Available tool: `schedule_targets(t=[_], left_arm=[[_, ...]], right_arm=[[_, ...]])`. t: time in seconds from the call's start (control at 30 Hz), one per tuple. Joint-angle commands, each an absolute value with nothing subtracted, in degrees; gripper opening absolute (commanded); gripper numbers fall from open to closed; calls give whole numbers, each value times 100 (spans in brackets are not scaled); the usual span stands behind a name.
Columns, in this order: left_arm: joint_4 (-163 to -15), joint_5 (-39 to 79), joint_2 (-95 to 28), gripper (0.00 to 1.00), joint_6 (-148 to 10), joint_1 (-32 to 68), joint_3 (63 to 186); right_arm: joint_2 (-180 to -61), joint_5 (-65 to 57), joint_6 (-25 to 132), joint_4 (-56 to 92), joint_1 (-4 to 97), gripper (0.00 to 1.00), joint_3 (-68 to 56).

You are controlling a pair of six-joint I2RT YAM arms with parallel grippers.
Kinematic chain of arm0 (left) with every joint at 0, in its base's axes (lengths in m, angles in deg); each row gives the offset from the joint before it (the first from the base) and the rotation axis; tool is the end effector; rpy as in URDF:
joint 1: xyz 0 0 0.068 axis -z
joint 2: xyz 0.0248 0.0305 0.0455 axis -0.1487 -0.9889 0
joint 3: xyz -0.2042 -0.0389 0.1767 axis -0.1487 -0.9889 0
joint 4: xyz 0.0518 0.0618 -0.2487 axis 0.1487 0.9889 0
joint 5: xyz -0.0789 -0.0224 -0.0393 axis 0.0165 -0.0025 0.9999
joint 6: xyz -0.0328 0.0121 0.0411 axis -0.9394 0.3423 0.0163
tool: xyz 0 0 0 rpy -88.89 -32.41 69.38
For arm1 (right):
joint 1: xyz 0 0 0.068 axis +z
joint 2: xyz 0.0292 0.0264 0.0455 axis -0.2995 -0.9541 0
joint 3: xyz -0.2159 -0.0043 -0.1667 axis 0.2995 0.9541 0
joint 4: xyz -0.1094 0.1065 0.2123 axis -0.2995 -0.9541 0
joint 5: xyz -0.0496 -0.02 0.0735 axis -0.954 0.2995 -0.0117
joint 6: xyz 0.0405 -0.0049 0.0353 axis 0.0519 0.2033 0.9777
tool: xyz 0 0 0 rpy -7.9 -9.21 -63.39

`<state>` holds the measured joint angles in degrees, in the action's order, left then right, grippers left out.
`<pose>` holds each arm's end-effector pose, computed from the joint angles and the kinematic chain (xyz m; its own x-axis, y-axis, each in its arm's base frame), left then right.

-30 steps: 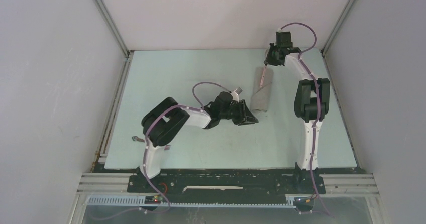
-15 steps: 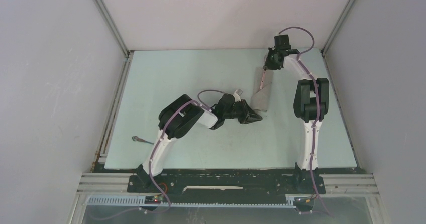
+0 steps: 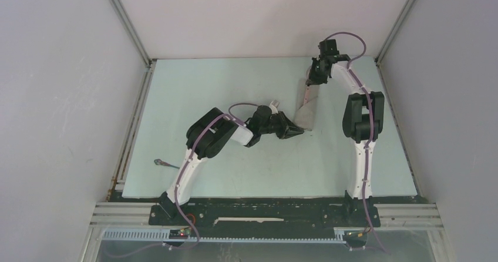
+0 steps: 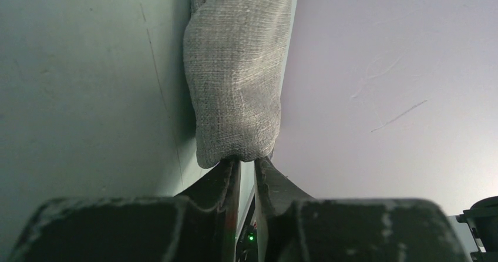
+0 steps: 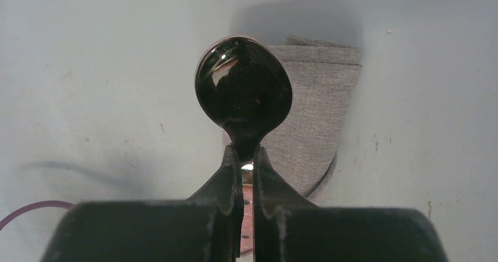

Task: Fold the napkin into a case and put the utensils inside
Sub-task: Insert the spoon into the folded napkin.

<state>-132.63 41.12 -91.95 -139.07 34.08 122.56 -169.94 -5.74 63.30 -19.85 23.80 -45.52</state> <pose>0.3309 -0.3287 0.0789 -0.9579 -0.2869 0.0111 -0.0861 0.2502 -0.9644 0.5058 0.0605 0.2177 -0.8166 0.1974 -0.5424 0.0627 0.9645 0.2565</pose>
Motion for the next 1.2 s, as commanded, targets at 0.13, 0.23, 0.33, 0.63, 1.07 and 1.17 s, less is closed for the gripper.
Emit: schedule_targets(t=[0.13,0.23,0.33,0.63,1.07,1.17], left_arm=[[-13285,4048,-9323,17,-13826,3421,12447],[-13240,4040,-9295,16,-13779,3409,12448],[-13187,4026,-9265,16,-13735,3405,12460],[-13065,4004,-9231,16,-13602,3338,12487],[-12906,3942,-9200,13,-13465,3326,12540],[-12898,3938,-9201,13,-13450,3326,12540]], right_arm=[[-17344,-372,6253,-2703,2519,0,-5396],[-17459,-384,6208,-2858,2549,0,-5521],[-17498,-345,6225,-2910,2567,0,-5528],[-17576,-562,6248,-3094,2628,0,-5499],[-17761,-692,6337,-3160,2630,0,-5493],[-17821,-699,6335,-3173,2612,2,-5494]])
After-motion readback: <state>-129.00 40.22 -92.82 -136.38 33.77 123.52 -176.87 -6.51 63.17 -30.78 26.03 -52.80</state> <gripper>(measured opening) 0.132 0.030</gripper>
